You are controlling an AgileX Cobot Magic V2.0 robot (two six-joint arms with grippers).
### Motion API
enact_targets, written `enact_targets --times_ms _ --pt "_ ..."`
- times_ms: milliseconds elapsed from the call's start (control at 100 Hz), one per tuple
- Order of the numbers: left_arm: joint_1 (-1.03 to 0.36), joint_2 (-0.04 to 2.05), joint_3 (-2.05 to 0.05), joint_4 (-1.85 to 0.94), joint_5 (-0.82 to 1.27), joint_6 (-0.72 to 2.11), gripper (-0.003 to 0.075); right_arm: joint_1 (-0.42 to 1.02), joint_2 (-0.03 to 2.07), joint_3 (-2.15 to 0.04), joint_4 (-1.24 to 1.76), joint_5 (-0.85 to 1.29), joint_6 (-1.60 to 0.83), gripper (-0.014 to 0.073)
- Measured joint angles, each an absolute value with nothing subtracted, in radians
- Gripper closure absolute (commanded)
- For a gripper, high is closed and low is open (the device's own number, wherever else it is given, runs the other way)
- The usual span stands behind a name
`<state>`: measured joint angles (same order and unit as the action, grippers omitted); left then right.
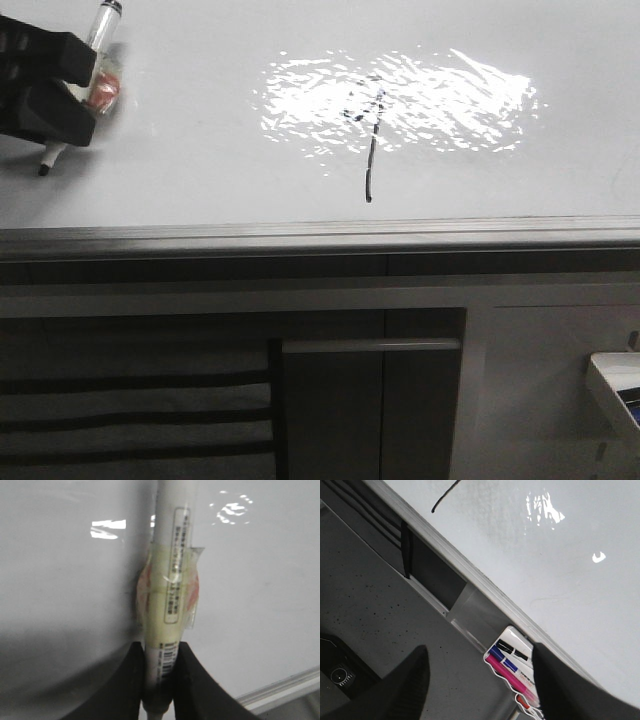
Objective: Write number 9 on whiteboard
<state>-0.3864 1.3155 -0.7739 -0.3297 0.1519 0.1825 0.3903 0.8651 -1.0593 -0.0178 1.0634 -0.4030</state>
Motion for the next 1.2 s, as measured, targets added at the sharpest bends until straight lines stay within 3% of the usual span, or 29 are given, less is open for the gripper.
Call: enact_targets --times_ms 460,550,720,790,970,1200 --pt "-0.349 1.331 -0.774 -0.358 0.144 0.181 0.0727 0.39 0.865 -1.059 -0.018 1.048 -0.401 0.02" --pt "-0.349 1.331 -0.774 -0.358 0.144 0.181 0.065 0.39 0.865 -1.059 -0.018 1.042 -0.401 0.02" --pt "-0.345 1.336 -0.774 -0.358 0.144 0.181 0.0421 0.39 0.865 -1.057 -0.018 1.024 -0.399 0.02" --pt "-0.345 1.336 -0.774 -0.358 0.144 0.181 0.038 0.39 0.865 -1.057 -0.018 1.019 -0.385 0.02" --pt "-0.344 1.273 -0.774 -0.353 0.19 0.181 0.0385 0.39 0.842 -1.057 -0.051 1.038 -0.278 0.02" --pt "-0.344 1.022 -0.774 -0.247 0.38 0.181 0.0385 0.39 0.682 -1.024 -0.096 1.057 0.0 0.02"
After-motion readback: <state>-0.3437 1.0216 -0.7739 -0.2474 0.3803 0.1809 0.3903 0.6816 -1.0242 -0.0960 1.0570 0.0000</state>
